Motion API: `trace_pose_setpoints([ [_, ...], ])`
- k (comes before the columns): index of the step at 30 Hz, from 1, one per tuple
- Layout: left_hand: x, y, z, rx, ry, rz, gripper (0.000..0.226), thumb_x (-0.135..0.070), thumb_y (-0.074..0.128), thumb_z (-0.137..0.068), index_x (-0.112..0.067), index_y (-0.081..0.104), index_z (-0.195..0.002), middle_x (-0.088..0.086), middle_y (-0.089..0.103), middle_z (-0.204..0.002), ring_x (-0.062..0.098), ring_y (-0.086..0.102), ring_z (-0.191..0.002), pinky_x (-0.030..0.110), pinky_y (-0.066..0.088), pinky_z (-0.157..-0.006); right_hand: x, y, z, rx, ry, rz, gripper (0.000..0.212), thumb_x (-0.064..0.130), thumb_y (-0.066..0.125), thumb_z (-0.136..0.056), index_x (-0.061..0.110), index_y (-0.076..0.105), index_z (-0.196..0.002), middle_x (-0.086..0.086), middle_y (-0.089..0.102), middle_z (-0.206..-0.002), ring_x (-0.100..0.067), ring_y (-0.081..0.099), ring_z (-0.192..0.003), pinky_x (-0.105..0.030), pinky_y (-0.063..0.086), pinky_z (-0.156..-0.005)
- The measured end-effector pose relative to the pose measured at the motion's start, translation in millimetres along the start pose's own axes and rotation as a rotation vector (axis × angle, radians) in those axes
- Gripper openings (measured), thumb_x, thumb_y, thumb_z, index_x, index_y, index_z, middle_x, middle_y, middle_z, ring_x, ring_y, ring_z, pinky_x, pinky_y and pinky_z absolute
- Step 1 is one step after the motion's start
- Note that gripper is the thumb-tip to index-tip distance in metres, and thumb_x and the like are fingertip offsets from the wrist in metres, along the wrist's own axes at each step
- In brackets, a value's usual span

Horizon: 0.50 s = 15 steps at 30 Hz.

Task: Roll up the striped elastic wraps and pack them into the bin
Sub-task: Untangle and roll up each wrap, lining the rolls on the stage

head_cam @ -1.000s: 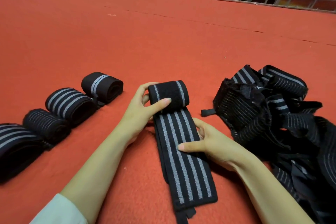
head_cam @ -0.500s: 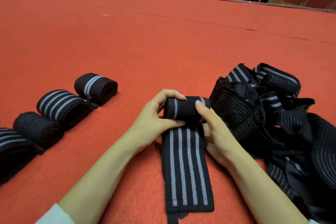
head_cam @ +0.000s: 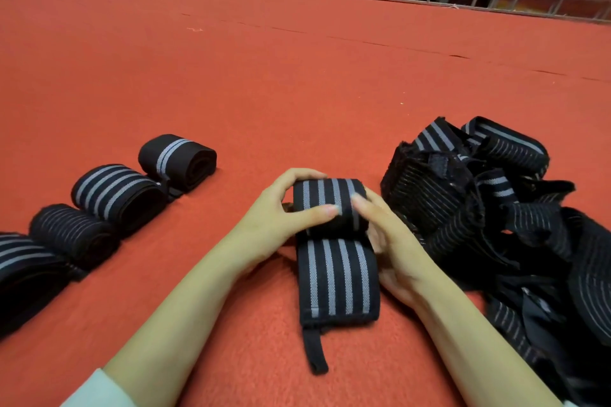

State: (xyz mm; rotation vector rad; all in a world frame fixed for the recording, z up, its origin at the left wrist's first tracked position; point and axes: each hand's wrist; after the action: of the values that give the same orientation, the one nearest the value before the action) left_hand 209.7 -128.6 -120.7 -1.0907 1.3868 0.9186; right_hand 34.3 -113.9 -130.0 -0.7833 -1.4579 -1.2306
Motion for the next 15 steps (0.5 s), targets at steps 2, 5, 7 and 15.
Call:
trace_pose_setpoints([
  [2, 2, 2, 0, -0.018, 0.097, -0.125, 0.043, -0.026, 0.08, -0.073, -0.039, 0.06, -0.109, -0.001, 0.061, -0.118, 0.015, 0.063, -0.107, 0.035, 0.052, -0.091, 0, 4, 1, -0.021, -0.001, -0.031, 0.049, 0.03, 0.063, -0.088, 0.008, 0.052, -0.13, -0.016, 0.067, -0.117, -0.03, 0.065, -0.108, -0.042, 0.054, -0.091],
  [5, 1, 6, 1, 0.003, 0.165, -0.174, 0.053, -0.029, 0.079, -0.075, -0.044, 0.053, -0.119, -0.006, 0.053, -0.126, 0.008, 0.06, -0.109, 0.029, 0.05, -0.093, 2, 4, 1, -0.079, -0.034, -0.058, 0.043, 0.021, 0.06, -0.084, 0.006, 0.053, -0.124, -0.014, 0.071, -0.108, -0.024, 0.07, -0.096, -0.032, 0.058, -0.078],
  [7, -1, 5, 3, 0.025, 0.06, -0.043, 0.063, -0.033, 0.075, -0.078, -0.043, 0.043, -0.131, -0.007, 0.051, -0.128, 0.008, 0.065, -0.104, 0.026, 0.054, -0.077, 4, 3, 2, -0.068, -0.058, -0.04, 0.045, 0.018, 0.06, -0.084, 0.008, 0.051, -0.127, -0.011, 0.071, -0.108, -0.022, 0.07, -0.097, -0.032, 0.058, -0.08],
  [15, 1, -5, 0, 0.062, 0.098, 0.031, 0.051, -0.007, 0.076, -0.077, -0.031, 0.056, -0.116, -0.004, 0.061, -0.119, 0.018, 0.066, -0.097, 0.034, 0.055, -0.077, 3, -1, 1, -0.04, -0.045, -0.03, 0.049, 0.033, 0.064, -0.087, 0.021, 0.049, -0.132, -0.007, 0.066, -0.121, -0.022, 0.064, -0.11, -0.039, 0.052, -0.093],
])
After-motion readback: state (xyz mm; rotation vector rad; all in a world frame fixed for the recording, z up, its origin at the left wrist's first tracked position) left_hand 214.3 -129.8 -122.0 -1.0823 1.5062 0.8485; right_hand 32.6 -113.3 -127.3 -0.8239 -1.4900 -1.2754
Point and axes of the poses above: each hand's wrist, its own z-axis away from the middle knuckle, its own y-axis out of the palm, x = y × z
